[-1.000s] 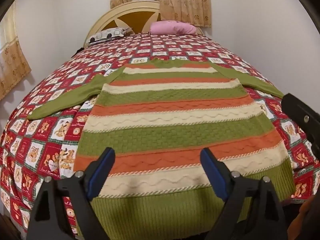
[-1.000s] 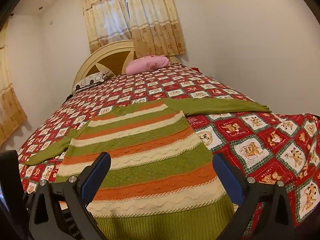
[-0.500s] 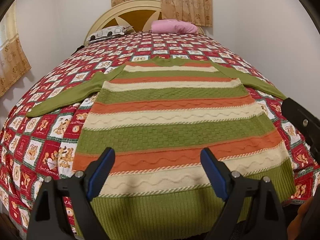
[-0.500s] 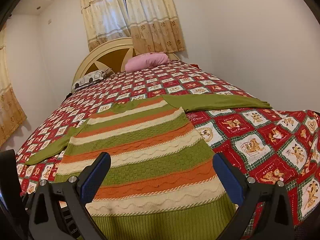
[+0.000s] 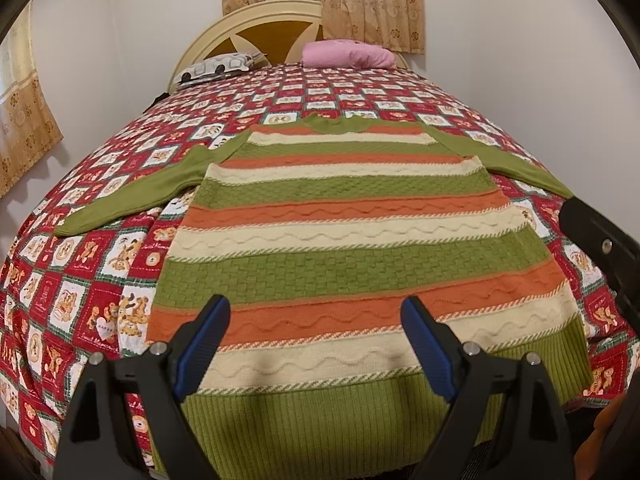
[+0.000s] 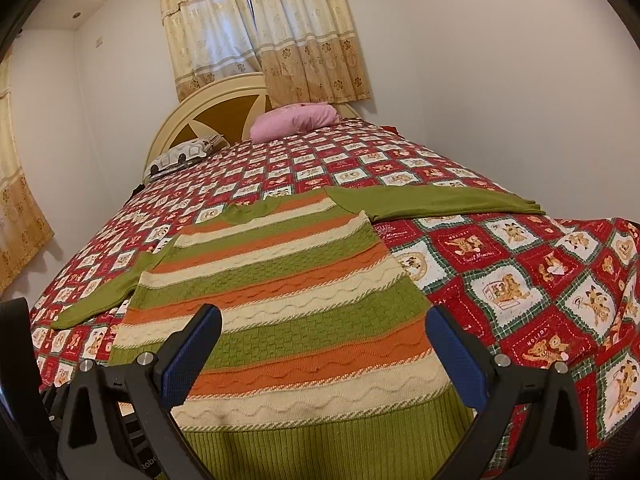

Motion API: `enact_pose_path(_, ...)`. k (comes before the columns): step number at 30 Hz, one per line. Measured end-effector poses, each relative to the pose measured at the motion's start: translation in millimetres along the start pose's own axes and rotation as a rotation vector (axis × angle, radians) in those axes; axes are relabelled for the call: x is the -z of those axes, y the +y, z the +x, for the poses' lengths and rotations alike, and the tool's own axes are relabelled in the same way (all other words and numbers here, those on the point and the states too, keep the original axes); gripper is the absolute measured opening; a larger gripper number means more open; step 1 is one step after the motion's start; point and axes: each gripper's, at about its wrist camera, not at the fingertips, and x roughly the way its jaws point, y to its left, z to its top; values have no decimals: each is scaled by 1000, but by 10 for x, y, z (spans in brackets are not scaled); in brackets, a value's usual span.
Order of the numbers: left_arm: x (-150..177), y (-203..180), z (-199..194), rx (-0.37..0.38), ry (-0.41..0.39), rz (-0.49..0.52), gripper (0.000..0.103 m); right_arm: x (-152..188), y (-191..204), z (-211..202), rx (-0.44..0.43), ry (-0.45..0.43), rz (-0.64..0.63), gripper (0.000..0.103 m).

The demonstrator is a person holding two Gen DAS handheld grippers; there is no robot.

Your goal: Fold small clothes

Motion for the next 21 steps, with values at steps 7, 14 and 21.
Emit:
enact_pose_path(7, 3, -11, -3, -1, 0, 2, 90, 33, 3, 21, 0, 9, 1, 102)
enact_pose_path(14, 13, -2, 4, -2, 3, 2, 90, 44, -2, 25, 0, 11, 3, 102)
enact_pose_path(21, 16, 1, 13, -1, 1, 2, 90, 38, -11, 34, 1, 12, 5, 102)
